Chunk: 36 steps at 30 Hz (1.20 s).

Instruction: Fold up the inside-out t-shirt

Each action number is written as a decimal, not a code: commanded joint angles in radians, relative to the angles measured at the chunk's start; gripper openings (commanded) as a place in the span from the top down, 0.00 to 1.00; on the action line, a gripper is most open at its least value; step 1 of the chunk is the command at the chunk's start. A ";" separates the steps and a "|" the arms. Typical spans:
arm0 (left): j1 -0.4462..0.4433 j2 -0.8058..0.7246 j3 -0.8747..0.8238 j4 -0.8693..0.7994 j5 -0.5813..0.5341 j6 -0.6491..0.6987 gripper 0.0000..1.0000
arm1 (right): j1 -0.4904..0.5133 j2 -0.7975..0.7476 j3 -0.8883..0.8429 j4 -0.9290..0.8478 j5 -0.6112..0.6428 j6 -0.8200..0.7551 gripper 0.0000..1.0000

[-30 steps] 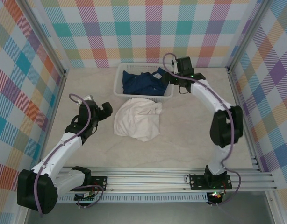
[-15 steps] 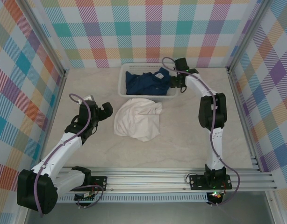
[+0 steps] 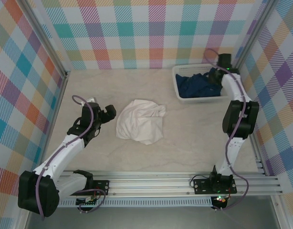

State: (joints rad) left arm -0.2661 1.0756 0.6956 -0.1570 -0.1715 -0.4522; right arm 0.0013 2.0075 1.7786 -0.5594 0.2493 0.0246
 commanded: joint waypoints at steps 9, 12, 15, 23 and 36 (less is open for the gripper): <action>-0.015 0.042 0.025 0.020 0.030 0.015 0.00 | 0.333 0.047 -0.061 0.070 -0.047 0.016 0.22; -0.015 0.035 0.021 0.020 0.029 0.016 0.00 | 0.331 0.103 -0.011 0.052 0.062 -0.006 0.27; -0.016 0.030 0.013 0.020 0.027 0.016 0.00 | 0.329 0.141 0.018 0.054 0.126 -0.037 0.33; -0.017 0.033 0.013 0.017 0.021 0.023 0.00 | 0.271 0.228 0.129 0.034 0.138 -0.107 0.43; -0.063 0.147 0.057 0.003 0.115 0.041 0.01 | 0.342 -0.019 -0.065 0.108 -0.024 -0.132 0.33</action>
State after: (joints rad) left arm -0.3042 1.2140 0.7246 -0.1551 -0.0834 -0.4282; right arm 0.3031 2.1052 1.7817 -0.4686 0.2813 -0.0975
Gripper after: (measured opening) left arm 0.992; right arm 0.661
